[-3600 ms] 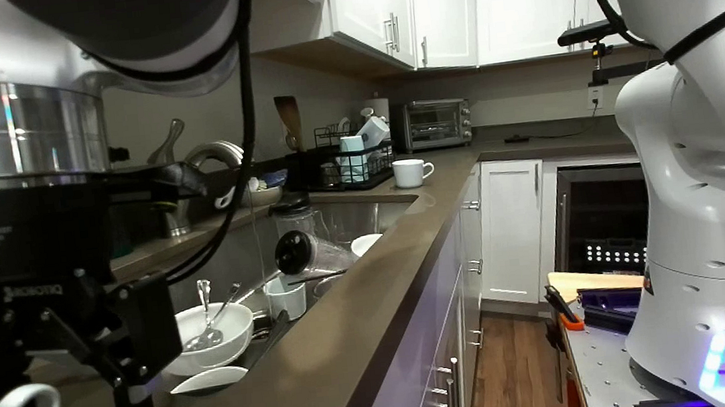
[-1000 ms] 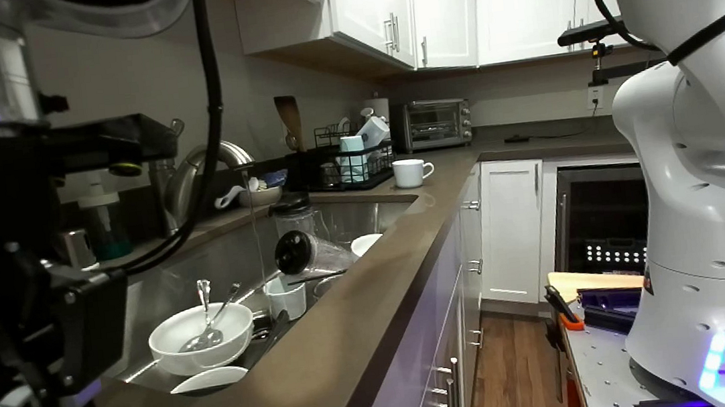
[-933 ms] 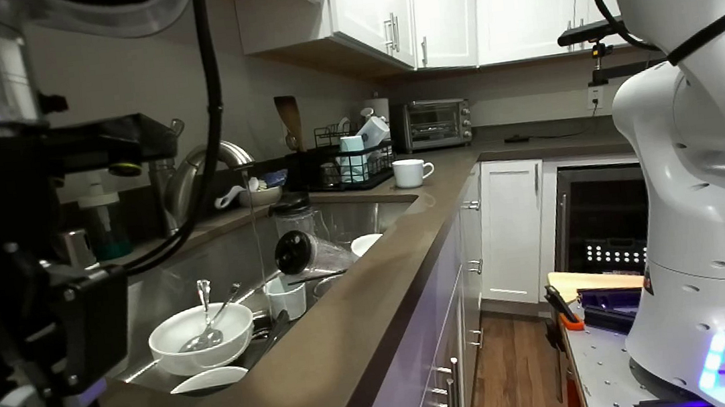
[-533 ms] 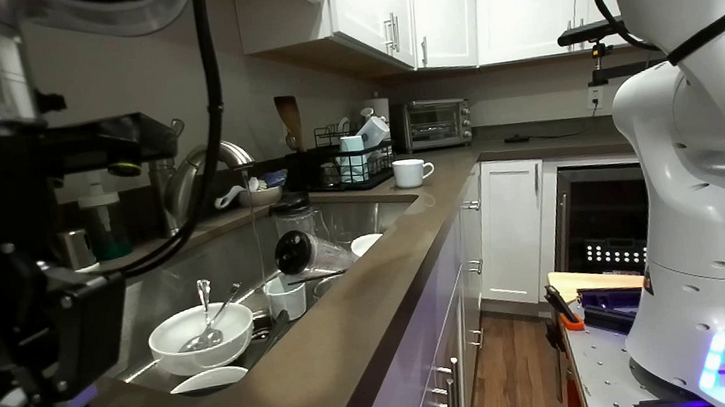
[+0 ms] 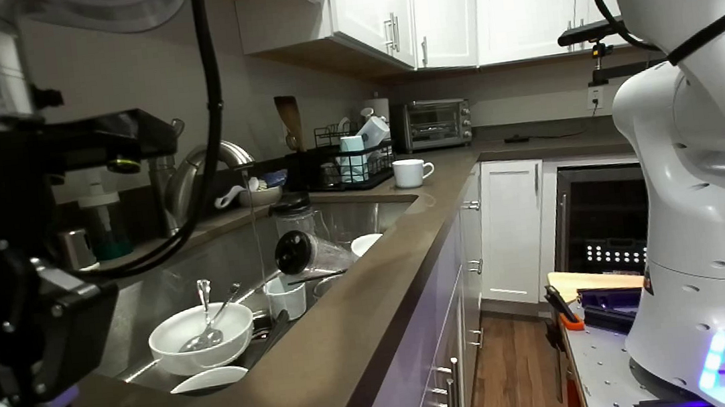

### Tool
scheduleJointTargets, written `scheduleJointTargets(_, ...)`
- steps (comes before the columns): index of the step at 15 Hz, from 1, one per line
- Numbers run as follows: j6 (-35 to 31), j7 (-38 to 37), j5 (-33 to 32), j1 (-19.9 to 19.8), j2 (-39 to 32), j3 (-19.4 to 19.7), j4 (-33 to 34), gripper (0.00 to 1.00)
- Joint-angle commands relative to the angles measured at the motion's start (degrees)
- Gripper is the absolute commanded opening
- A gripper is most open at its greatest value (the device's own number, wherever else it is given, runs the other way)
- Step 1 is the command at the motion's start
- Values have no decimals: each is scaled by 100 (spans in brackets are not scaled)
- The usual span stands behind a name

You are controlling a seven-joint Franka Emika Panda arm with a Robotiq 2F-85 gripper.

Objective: Pick up the mug cup from the countertop, move it to the right and then move it to the left back on the countertop.

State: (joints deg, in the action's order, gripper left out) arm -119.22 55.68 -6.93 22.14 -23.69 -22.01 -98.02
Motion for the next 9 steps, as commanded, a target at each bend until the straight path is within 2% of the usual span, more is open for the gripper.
scheduleJointTargets(1,248,-99,27,13,28,-24,100,5)
scheduleJointTargets(9,490,-81,-89,-193,429,200,-61,6)
